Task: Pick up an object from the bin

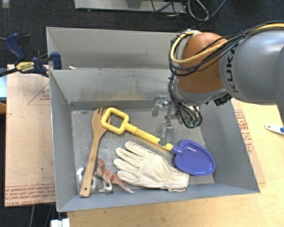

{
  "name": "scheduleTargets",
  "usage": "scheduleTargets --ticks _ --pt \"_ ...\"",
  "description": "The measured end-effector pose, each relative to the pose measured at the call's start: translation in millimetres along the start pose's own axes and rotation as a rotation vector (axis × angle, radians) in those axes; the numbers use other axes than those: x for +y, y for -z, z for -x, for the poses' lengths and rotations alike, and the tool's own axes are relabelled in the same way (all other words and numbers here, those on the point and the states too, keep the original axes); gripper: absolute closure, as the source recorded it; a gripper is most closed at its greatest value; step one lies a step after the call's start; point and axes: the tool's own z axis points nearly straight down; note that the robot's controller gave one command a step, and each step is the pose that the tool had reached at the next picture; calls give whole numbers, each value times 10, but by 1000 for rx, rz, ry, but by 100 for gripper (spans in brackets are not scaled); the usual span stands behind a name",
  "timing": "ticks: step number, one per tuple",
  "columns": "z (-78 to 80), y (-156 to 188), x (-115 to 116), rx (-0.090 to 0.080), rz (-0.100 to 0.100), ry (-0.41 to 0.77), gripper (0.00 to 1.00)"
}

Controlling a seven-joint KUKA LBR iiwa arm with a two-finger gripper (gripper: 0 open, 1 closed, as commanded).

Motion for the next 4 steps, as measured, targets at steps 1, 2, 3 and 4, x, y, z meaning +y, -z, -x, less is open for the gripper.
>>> scheduleTargets --ticks 1,2,3,4 --pt "-3 -2 -2 -1 0 0 0" --pt "-742 -339 -696 6 -2 -69 0" --pt "-671 -306 -621 1 0 -98 0" --pt "-628 -818 -463 -1 2 271 100"
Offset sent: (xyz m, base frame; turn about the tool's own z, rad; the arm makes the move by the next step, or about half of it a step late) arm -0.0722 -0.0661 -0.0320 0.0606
